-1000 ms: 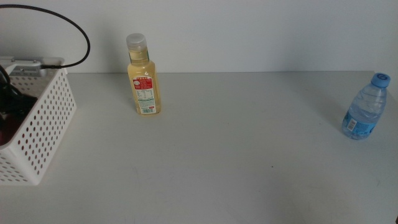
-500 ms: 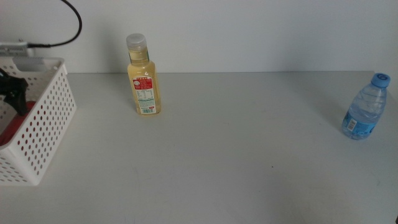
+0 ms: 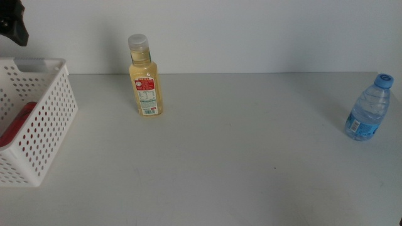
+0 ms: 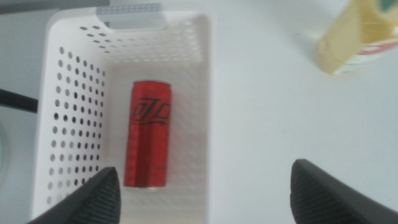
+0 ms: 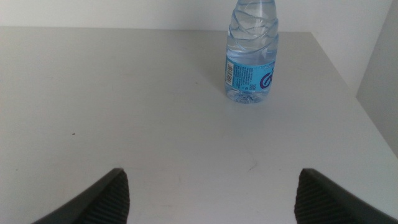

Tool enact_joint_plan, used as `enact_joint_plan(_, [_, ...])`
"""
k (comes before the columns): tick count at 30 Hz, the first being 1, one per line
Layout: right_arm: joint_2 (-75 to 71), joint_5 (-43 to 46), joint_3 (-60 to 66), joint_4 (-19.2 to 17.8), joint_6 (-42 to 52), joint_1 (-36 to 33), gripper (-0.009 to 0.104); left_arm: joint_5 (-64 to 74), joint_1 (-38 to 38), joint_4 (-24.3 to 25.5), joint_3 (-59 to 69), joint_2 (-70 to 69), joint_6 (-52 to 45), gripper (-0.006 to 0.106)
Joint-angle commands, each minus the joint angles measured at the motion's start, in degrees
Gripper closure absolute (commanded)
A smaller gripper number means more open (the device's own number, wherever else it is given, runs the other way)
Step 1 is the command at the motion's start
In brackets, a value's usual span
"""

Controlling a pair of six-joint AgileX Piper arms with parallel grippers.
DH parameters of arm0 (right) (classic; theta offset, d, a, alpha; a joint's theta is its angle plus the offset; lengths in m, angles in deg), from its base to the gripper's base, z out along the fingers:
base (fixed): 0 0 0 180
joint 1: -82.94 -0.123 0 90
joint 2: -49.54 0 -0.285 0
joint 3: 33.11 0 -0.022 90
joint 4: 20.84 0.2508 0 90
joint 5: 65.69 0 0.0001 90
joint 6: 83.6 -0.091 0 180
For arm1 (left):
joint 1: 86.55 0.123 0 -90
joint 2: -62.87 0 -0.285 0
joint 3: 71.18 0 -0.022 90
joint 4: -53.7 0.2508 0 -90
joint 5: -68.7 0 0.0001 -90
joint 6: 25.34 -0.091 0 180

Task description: Use arms to grab the bottles and put them into the dustbin to the left of the table.

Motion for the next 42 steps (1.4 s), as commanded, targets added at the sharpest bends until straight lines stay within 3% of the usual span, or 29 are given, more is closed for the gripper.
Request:
enact_joint_plan(1, [-1.2, 4.0, -0.6, -0.5, 0.3, 0.4, 0.026, -1.3, -3.3, 1.6, 1.6, -6.8, 3.0, 0.007])
enact_joint_plan(10, [-1.2, 4.0, -0.6, -0.5, 0.3, 0.4, 0.026, -17.1, -13.5, 3.1, 22.3, -24.6, 11.3, 0.007])
enact_joint_plan(22, [-1.2, 4.0, -0.6, -0.5, 0.3, 0.4, 0.026, -32.2, -18.5, 2.1, 41.9, -36.5, 12.0, 0.007])
enact_joint_plan(28, [-1.2, 4.0, -0.6, -0.5, 0.3, 0.4, 0.026, -52.9, -20.3, 0.9, 57.8, -41.3, 12.0, 0.007])
enact_joint_plan(32, [-1.2, 4.0, -0.6, -0.5, 0.3, 0.4, 0.026, -68.4, -20.5, -3.6, 68.9, -43.1, 12.0, 0.007])
enact_joint_plan(36, [-1.2, 4.0, -0.6, -0.5, 0.3, 0.4, 0.026, -75.2, -22.2, -9.7, 76.4, -41.9, 12.0, 0.007])
enact_joint_plan(42, [-1.2, 4.0, -0.6, -0.5, 0.3, 0.4, 0.026, -83.9, -27.5, -11.1, 79.4, -33.7, 11.9, 0.007])
